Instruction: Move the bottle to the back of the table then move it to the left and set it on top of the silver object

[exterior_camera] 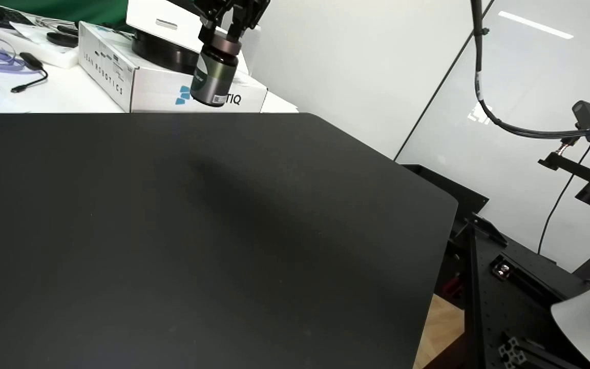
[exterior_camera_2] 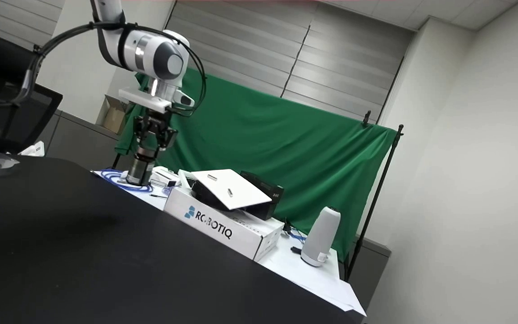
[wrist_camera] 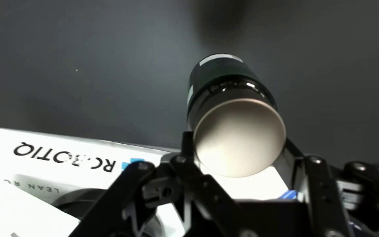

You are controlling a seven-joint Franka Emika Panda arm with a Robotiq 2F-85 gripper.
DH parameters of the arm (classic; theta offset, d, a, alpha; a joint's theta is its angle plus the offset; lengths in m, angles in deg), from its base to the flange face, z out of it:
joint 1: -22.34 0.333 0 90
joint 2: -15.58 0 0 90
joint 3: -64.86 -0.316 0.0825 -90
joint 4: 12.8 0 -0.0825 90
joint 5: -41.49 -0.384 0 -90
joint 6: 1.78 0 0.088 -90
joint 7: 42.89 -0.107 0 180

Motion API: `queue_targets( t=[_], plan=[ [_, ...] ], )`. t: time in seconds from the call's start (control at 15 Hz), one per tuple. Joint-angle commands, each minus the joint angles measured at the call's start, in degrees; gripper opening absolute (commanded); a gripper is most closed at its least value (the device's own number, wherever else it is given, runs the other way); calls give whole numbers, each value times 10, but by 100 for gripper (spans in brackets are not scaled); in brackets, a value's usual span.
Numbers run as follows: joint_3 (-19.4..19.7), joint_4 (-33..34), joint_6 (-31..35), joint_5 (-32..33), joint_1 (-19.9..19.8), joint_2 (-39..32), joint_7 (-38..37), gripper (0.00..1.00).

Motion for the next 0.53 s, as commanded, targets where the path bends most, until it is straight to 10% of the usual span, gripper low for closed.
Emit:
queue_targets(
  t=[0.0,0.47],
  plan=[
    [-18,-96,35,39,45,77,-30,35],
    [-60,-181,92,133,164,103,-110,35]
  ],
)
